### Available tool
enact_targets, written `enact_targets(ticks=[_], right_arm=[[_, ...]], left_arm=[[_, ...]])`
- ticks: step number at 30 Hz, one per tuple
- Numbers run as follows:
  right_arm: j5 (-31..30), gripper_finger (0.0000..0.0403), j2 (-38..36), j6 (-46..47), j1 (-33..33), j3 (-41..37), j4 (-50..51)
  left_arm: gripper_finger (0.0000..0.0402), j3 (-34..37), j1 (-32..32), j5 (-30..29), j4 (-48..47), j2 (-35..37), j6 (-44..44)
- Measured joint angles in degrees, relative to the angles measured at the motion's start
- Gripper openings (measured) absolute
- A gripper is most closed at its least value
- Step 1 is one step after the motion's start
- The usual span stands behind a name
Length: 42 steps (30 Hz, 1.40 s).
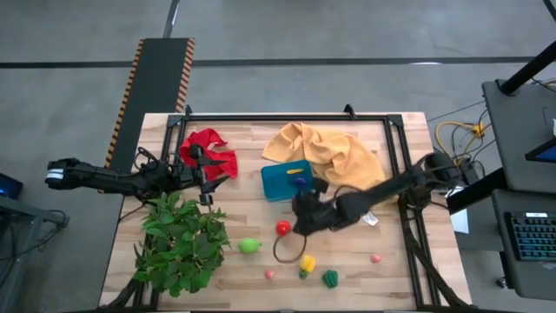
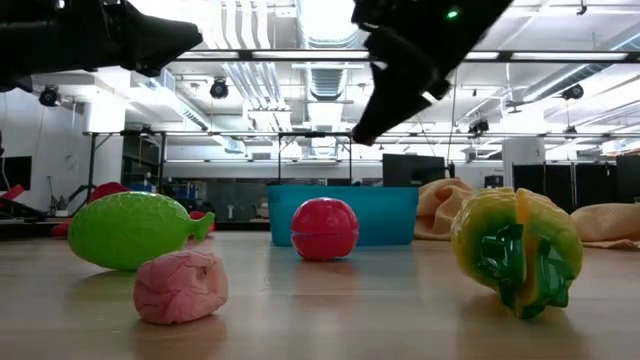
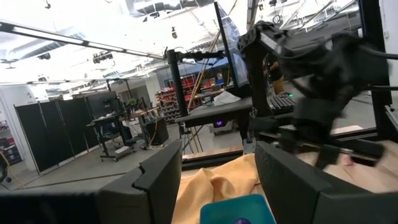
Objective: Pick and placing Produce into tupperware
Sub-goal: Put the red raspberry into the blue bin
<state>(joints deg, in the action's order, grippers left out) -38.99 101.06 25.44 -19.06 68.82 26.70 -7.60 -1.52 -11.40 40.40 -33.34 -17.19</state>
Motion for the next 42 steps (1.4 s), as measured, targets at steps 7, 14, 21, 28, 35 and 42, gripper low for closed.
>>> enact_targets(ticks=[7,14,21,28,35,42], right_arm=[[5.7,0.0081,-1.2,-5.9,9.6,-0.4,-0.3],[14.0,0.0087,-1.1,-6.7,18.8,-1.4,-0.2],[18.4,0.0083,-1.1,-8.4,23.6,-2.4,0.0],[18.5,0.0091,-0.9,-9.7,25.4,-2.5,0.0],[18.5,0.0101,-0.8,-9.8,25.7,-2.5,0.3],[18.2,0.0137,-0.8,-11.3,25.7,-2.5,0.5]], left_arm=[[0.019,0.0,0.0,0.0,-0.1,0.1,0.0],[0.019,0.1,0.0,0.0,-0.2,0.1,0.0],[0.019,0.1,0.0,0.0,-0.3,0.1,0.0],[0.019,0.1,0.0,0.0,-0.3,0.0,0.0],[0.019,0.1,0.0,0.0,-0.2,0.1,0.0],[0.019,0.1,0.0,0.0,-0.3,0.1,0.0]])
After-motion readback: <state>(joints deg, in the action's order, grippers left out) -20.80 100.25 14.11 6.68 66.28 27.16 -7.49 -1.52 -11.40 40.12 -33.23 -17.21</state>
